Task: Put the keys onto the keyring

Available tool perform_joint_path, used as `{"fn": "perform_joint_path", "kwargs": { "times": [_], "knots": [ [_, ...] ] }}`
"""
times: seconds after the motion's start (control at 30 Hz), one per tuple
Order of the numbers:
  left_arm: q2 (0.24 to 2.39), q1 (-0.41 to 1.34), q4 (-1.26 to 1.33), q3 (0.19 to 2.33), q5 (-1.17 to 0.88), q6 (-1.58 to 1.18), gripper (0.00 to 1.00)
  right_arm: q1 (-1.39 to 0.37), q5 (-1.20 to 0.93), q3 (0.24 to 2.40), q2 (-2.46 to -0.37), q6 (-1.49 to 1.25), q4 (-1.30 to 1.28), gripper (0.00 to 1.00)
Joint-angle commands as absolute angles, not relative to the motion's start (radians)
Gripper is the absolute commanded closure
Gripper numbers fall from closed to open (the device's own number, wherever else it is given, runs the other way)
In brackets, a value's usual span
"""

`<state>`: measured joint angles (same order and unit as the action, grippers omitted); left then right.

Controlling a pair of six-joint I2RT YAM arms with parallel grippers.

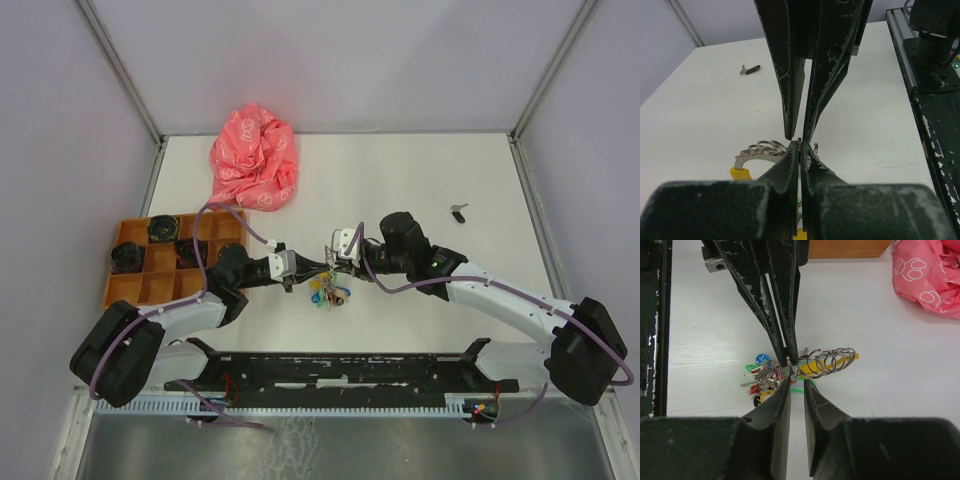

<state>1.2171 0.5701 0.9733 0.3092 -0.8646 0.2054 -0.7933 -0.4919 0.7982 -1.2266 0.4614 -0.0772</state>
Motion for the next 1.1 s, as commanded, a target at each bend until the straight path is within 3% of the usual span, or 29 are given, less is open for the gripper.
{"fn": "perform_joint_path", "kwargs": {
  "times": [0.0,0.7,1.07],
  "knots": [
    [1.21,0.568,1.045,0.328,-0.901,0.246,0.97,-0.792,-0.542,0.843,-1.222,0.488,-0.054,0.77],
    [1.218,0.583,1.019,0.35,-0.909,0.23,0.97,-0.792,-0.588,0.863,-1.235,0.487,-0.065,0.82],
    [1.213,0.584,1.047,0.336,-0.915,0.22,0.97,-0.792,-0.589,0.878,-1.263,0.487,-0.093,0.79]
  ]
}}
